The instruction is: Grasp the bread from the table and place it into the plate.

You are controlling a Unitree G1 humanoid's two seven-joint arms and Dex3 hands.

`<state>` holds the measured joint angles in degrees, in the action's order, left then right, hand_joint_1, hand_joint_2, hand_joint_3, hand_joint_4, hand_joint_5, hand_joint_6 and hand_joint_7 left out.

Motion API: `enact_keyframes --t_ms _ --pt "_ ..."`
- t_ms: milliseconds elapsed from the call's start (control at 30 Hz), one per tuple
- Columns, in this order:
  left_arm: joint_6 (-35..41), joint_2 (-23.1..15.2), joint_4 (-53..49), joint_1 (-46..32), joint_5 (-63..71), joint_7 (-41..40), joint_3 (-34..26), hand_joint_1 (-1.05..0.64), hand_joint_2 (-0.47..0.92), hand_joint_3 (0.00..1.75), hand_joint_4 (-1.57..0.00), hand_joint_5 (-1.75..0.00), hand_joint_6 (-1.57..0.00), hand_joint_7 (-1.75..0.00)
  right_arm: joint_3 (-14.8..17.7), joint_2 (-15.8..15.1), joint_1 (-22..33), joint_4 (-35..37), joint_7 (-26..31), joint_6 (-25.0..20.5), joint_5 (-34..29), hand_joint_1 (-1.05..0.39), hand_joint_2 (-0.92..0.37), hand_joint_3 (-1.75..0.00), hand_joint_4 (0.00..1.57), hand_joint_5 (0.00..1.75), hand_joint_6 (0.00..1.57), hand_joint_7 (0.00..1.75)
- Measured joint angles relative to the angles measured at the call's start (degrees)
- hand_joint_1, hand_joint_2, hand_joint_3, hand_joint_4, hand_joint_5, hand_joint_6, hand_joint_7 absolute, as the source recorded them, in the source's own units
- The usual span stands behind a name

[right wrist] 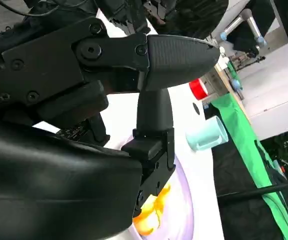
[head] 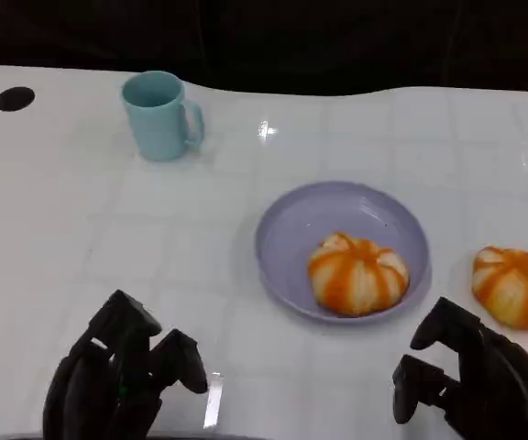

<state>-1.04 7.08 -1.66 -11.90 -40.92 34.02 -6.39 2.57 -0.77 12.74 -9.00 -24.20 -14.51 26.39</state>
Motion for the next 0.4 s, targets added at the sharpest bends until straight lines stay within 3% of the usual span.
enact_keyframes --t_ms 400 --pt "0.9 0.0 -0.6 0.2 0.3 0.1 0.0 -0.52 0.92 0.44 -0.79 -1.75 -0.56 -1.75 0.6 -0.4 0.0 -0.3 0.0 -1.0 0.6 -0.56 -0.9 -0.48 0.77 1.75 0.5 1.7"
